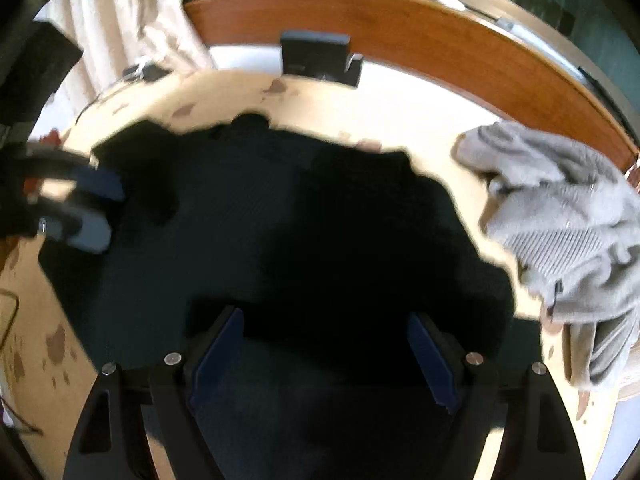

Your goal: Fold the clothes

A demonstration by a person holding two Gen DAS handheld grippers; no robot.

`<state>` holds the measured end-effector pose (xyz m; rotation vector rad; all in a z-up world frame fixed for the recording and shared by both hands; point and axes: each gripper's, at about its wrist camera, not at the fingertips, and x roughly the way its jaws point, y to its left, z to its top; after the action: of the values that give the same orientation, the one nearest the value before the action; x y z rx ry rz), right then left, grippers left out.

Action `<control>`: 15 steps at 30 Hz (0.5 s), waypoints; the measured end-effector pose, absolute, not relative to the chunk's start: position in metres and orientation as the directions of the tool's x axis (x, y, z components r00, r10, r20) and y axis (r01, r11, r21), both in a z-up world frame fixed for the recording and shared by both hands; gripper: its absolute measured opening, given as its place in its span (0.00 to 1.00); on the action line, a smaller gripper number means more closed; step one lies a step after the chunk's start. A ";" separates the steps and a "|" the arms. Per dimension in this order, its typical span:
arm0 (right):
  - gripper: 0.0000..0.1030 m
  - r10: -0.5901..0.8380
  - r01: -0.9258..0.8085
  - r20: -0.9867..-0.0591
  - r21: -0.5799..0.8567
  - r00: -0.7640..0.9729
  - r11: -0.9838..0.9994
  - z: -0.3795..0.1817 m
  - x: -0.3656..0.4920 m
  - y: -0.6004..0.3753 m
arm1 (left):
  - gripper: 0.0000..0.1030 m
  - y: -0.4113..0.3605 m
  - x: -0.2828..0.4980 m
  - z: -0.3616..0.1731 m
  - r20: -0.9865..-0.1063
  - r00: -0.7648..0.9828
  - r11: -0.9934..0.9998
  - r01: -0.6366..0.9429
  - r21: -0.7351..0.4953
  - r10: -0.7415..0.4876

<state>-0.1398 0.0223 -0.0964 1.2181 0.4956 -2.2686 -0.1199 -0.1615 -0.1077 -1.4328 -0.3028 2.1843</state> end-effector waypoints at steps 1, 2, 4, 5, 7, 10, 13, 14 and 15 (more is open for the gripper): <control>0.82 -0.271 0.584 -0.837 -0.069 -0.474 -0.809 -0.093 -0.147 0.021 | 0.79 -0.162 -0.125 -0.108 -0.789 -0.323 -0.849 -0.285 -0.445 0.522; 0.82 -0.275 0.574 -0.831 -0.064 -0.484 -0.816 -0.090 -0.153 0.020 | 0.79 -0.162 -0.131 -0.108 -0.788 -0.331 -0.851 -0.281 -0.443 0.519; 0.82 -0.271 0.543 -0.817 -0.060 -0.509 -0.838 -0.087 -0.168 0.018 | 0.79 -0.163 -0.140 -0.109 -0.785 -0.344 -0.855 -0.267 -0.444 0.515; 0.82 -0.267 0.525 -0.809 -0.060 -0.524 -0.849 -0.085 -0.176 0.018 | 0.79 -0.164 -0.144 -0.109 -0.784 -0.349 -0.857 -0.260 -0.446 0.514; 0.82 -0.264 0.480 -0.791 -0.043 -0.552 -0.876 -0.082 -0.197 0.018 | 0.79 -0.166 -0.148 -0.108 -0.775 -0.355 -0.852 -0.251 -0.459 0.522; 0.82 -0.280 0.434 -0.785 0.016 -0.553 -0.901 -0.081 -0.219 0.023 | 0.79 -0.172 -0.148 -0.102 -0.756 -0.363 -0.839 -0.248 -0.485 0.544; 0.82 -0.278 0.391 -0.790 0.053 -0.547 -0.919 -0.086 -0.237 0.030 | 0.79 -0.178 -0.142 -0.095 -0.746 -0.375 -0.835 -0.254 -0.489 0.551; 0.82 -0.277 0.383 -0.790 0.058 -0.547 -0.922 -0.088 -0.240 0.033 | 0.79 -0.179 -0.140 -0.093 -0.743 -0.376 -0.833 -0.259 -0.489 0.553; 0.82 -0.277 0.374 -0.790 0.066 -0.547 -0.925 -0.090 -0.243 0.036 | 0.79 -0.181 -0.137 -0.090 -0.741 -0.376 -0.831 -0.264 -0.489 0.556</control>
<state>-0.2426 0.0357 -0.0899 1.2341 0.1556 -2.4730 -0.1366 -0.1811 -0.0902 -1.3573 -0.3978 2.2216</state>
